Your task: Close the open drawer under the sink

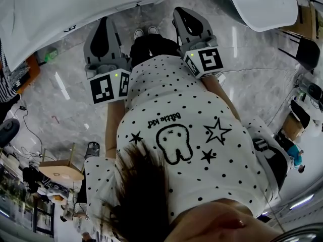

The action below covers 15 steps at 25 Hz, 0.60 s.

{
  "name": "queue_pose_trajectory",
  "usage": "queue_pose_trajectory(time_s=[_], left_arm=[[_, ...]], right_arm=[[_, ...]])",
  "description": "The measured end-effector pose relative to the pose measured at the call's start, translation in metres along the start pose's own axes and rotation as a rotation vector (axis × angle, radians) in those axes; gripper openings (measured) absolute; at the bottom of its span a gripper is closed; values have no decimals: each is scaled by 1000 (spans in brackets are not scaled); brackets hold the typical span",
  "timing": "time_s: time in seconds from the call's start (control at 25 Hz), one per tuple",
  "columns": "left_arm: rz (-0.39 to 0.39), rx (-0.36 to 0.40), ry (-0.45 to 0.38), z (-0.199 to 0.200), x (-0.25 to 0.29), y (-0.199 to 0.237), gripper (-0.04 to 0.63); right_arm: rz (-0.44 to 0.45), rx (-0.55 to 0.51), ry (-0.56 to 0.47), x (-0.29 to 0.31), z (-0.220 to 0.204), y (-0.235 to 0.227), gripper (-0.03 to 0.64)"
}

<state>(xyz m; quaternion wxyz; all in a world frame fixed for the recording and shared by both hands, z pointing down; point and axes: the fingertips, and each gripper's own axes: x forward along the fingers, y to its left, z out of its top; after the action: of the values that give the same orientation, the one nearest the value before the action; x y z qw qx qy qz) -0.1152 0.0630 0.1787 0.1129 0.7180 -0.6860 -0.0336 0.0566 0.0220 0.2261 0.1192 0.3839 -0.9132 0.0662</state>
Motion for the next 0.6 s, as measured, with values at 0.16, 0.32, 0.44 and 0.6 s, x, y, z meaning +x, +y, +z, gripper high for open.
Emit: queue_pose_trajectory(time_s=[0.16,0.32,0.44,0.6], left_arm=[[-10,2,-1,2,13,1,5],[-18,9,13,2,19,1,5],[-24,24,31,-3,22,-1,5],[-33,30,62,-10,56,-6,5]], right_arm=[[-12,0,-6,7,4,-9,15],[-27,16,-7,8,4,-14,15],[-29,16,2,8,1,-16,15],[-27,22,23,28,3,-44,15]])
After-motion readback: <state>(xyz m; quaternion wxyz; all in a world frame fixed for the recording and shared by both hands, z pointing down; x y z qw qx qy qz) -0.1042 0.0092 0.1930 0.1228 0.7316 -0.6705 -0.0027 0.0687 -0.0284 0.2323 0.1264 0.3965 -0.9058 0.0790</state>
